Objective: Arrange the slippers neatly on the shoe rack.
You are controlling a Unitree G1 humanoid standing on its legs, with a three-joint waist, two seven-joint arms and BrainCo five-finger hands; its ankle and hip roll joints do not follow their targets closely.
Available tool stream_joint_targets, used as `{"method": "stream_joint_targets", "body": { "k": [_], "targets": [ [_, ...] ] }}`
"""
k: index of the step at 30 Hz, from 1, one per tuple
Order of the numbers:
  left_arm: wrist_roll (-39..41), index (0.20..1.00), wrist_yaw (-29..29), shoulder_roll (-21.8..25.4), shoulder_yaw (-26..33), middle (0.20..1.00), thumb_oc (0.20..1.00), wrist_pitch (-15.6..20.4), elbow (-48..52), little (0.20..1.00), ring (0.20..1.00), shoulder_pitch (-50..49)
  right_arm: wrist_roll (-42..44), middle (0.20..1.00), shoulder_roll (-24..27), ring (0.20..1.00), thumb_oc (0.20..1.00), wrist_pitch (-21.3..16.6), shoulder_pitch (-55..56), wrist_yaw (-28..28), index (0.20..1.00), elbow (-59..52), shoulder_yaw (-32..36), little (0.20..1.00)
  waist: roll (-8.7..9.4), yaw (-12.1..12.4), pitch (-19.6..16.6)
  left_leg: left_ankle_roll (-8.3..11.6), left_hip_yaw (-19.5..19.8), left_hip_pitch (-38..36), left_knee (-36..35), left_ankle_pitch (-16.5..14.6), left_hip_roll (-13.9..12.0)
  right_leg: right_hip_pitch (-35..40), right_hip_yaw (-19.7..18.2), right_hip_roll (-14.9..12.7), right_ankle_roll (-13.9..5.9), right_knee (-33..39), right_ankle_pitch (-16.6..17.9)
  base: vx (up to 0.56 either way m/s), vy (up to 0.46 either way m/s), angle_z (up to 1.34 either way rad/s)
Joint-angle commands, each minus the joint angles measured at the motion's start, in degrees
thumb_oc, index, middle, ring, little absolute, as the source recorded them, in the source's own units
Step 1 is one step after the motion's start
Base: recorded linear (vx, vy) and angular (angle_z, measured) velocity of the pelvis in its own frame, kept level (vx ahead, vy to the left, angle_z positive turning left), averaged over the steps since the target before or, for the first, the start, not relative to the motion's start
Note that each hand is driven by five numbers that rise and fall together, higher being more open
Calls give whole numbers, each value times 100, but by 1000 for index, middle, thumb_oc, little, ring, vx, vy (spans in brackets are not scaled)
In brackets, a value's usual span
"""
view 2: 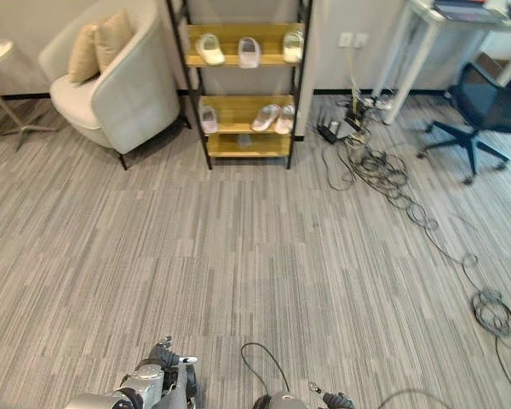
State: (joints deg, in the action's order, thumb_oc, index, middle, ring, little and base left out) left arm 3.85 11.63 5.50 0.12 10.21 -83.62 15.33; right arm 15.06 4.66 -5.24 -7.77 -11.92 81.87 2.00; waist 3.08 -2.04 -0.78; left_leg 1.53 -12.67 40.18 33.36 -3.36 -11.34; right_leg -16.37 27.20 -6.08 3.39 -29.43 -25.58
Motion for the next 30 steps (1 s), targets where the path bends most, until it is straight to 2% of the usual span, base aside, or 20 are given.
{"method": "stream_joint_targets", "body": {
  "k": [1,2,5,7,9,11,12,13,14,16,18,19,20,22,24,25,26,28,29,30],
  "targets": [
    [84,1000,227,107,63,1000,1000,135,-260,1000,1000,-191,-67,1000,-94,1000,1000,-209,-201,-250,1000,23,229,1000,160,376,385,28,52,-587,274,-478,-164,1087,-390,-255,-847,529,593,511,113,-52],
    [84,1000,227,106,62,1000,1000,135,-260,1000,1000,-191,-67,1000,-93,1000,1000,-209,-201,-250,1000,23,229,1000,164,370,380,27,51,-594,244,-456,-154,1090,-383,-256,-845,548,608,516,114,-50],
    [129,1000,290,244,159,1000,1000,11,-453,1000,1000,-297,-189,1000,-101,1000,1000,-263,-111,-270,1000,-111,197,1000,243,414,303,-123,-264,-1034,246,-733,-17,1358,-346,-417,-1222,380,753,334,154,22],
    [155,1000,270,329,242,1000,1000,-50,-487,1000,1000,-273,-207,1000,-106,1000,1000,-256,-24,-248,1000,-121,219,1000,262,397,227,-180,-371,-1220,270,-877,92,1297,-436,-496,-1315,76,1013,359,137,43],
    [177,1000,285,359,281,1000,1000,-65,-498,1000,1000,-237,-197,1000,-103,1000,1000,-253,9,-281,1000,-52,303,1000,300,358,194,-192,-463,-1591,166,-1128,220,1085,-572,-512,-1272,87,1185,327,84,25],
    [192,1000,298,315,259,1000,1000,-52,-522,1000,1000,-158,-201,1000,-140,1000,1000,-232,44,-291,1000,10,310,1000,310,279,217,-170,-509,-1910,21,-1281,299,617,-549,-584,-1181,204,1328,262,20,-7],
    [170,1000,296,286,213,1000,1000,-46,-517,1000,1000,-113,-224,1000,-155,1000,1000,-208,95,-282,1000,29,296,1000,324,192,247,-169,-503,-2036,18,-1356,380,359,-518,-629,-1114,289,1468,413,-29,-20],
    [137,1000,325,217,147,1000,1000,-27,-495,1000,1000,-24,-240,1000,-191,1000,1000,-165,232,-246,1000,76,294,1000,396,41,267,-149,-493,-2274,61,-1511,530,41,-498,-779,-1055,565,1808,316,-33,-14],
    [137,1000,325,215,147,1000,1000,-27,-495,1000,1000,-25,-240,1000,-190,1000,1000,-165,234,-246,1000,75,293,1000,385,43,280,-146,-487,-2279,87,-1533,517,53,-495,-771,-1057,553,1795,346,-61,-2],
    [169,1000,288,112,107,1000,1000,0,-325,1000,1000,68,-196,1000,-207,1000,1000,-83,437,-174,1000,183,351,1000,482,-110,286,-67,-413,-2629,133,-1779,656,-396,-527,-944,-1048,717,2189,357,-110,23],
    [180,1000,277,57,80,1000,1000,18,-253,1000,1000,68,-179,1000,-198,1000,1000,-50,524,-138,1000,232,387,1000,485,-130,323,-39,-401,-2750,255,-1941,643,-566,-635,-940,-1025,561,2250,360,-146,33],
    [78,1000,233,-22,-26,1000,1000,97,-201,1000,1000,6,-137,1000,-129,1000,1000,-46,648,-160,1000,309,476,1000,566,-156,248,41,-350,-2908,420,-2106,635,-261,-702,-907,-909,695,2111,368,-179,37],
    [78,1000,233,-23,-28,1000,1000,97,-200,1000,1000,4,-137,1000,-128,1000,1000,-47,649,-159,1000,309,477,1000,558,-153,259,44,-348,-2917,430,-2115,625,-246,-698,-899,-908,698,2110,354,-221,37],
    [-55,1000,248,-83,-137,1000,1000,186,-158,1000,1000,-165,-155,1000,-114,1000,1000,-53,653,-165,1000,316,517,1000,552,-149,192,266,-369,-3017,561,-2119,477,-20,-709,-760,-653,675,1908,241,-223,26],
    [-56,1000,242,-95,-81,1000,1000,246,-114,1000,1000,-298,-194,1000,-80,1000,1000,-77,608,-176,1000,266,496,1000,516,-104,175,519,-222,-2924,1082,-1635,220,257,-625,-544,-469,762,1773,204,-284,12],
    [-73,1000,258,-108,-60,1000,1000,239,-75,1000,1000,-295,-208,1000,-43,1000,1000,-96,570,-213,1000,232,517,1000,494,-93,222,665,27,-2628,1749,-1090,112,386,-562,-440,-383,823,1757,112,-301,-4],
    [-60,1000,266,-111,1,1000,1000,242,-5,1000,1000,-270,-169,1000,8,1000,1000,-124,495,-240,1000,146,548,1000,483,-59,308,746,162,-2163,2470,-760,25,473,-510,-357,-303,838,1726,61,-270,-11],
    [0,1000,263,-66,116,1000,1000,272,1,1000,1000,-256,-138,1000,92,1000,1000,-185,395,-259,1000,11,579,1000,458,-86,295,570,117,-1682,2642,-876,-54,484,-377,-317,-253,798,1556,137,-205,-4],
    [97,1000,225,-27,232,1000,1000,291,-26,1000,1000,-291,-157,1000,158,1000,1000,-254,373,-315,1000,-73,578,1000,326,16,270,363,178,-1472,2013,-1127,101,615,-352,-176,-231,664,1274,313,-127,8],
    [153,1000,205,-12,275,1000,1000,310,-44,1000,1000,-328,-157,1000,159,1000,1000,-275,353,-328,1000,-80,560,1000,304,55,271,240,160,-1465,1478,-1171,194,729,-363,-140,-229,648,1165,363,-57,5]
  ]
}}
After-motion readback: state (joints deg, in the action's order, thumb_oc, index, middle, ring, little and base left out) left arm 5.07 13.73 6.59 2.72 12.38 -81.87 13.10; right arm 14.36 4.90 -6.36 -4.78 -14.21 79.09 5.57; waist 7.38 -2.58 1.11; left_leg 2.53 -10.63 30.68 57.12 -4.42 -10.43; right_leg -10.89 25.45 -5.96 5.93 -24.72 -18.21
